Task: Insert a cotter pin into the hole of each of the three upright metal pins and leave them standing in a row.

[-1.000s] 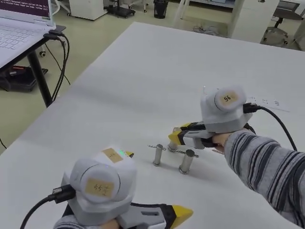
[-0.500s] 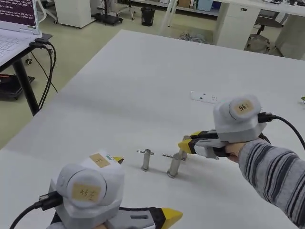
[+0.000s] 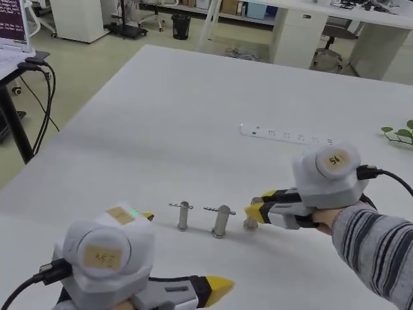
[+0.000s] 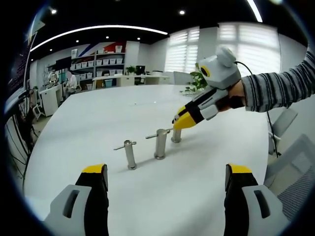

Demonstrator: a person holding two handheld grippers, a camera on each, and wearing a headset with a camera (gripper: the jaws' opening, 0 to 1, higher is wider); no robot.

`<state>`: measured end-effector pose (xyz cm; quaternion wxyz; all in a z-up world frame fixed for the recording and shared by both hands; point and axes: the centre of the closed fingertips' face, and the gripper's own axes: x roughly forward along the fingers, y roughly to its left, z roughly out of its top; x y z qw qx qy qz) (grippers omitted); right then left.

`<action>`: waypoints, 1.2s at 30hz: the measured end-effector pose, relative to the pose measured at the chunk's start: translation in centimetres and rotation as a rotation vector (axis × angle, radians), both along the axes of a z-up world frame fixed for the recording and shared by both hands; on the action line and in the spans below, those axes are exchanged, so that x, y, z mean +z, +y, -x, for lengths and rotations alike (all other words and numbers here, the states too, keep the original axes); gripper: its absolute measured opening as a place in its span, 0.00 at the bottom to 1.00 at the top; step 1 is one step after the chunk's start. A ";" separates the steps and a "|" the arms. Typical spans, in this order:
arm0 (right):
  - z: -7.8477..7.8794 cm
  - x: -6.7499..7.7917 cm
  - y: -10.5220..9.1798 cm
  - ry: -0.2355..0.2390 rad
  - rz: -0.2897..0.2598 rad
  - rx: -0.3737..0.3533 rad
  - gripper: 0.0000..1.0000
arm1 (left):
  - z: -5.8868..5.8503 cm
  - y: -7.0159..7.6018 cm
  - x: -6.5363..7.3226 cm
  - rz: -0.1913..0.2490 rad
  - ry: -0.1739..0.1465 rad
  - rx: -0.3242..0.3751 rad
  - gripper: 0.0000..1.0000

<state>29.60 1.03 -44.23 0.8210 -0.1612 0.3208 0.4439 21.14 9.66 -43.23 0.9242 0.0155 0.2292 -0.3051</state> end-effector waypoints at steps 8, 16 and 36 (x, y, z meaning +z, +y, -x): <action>2.2 0.0 0.1 0.012 -0.016 0.001 0.08 | 0.1 -0.4 0.1 -0.001 -0.005 -0.014 0.99; 4.1 -0.1 1.0 0.013 -0.026 0.029 0.08 | 0.3 -0.6 0.1 -0.002 -0.004 -0.022 0.99; 6.2 -0.8 1.9 0.010 -0.017 0.036 0.08 | 0.4 -0.5 0.0 -0.009 -0.001 -0.024 0.98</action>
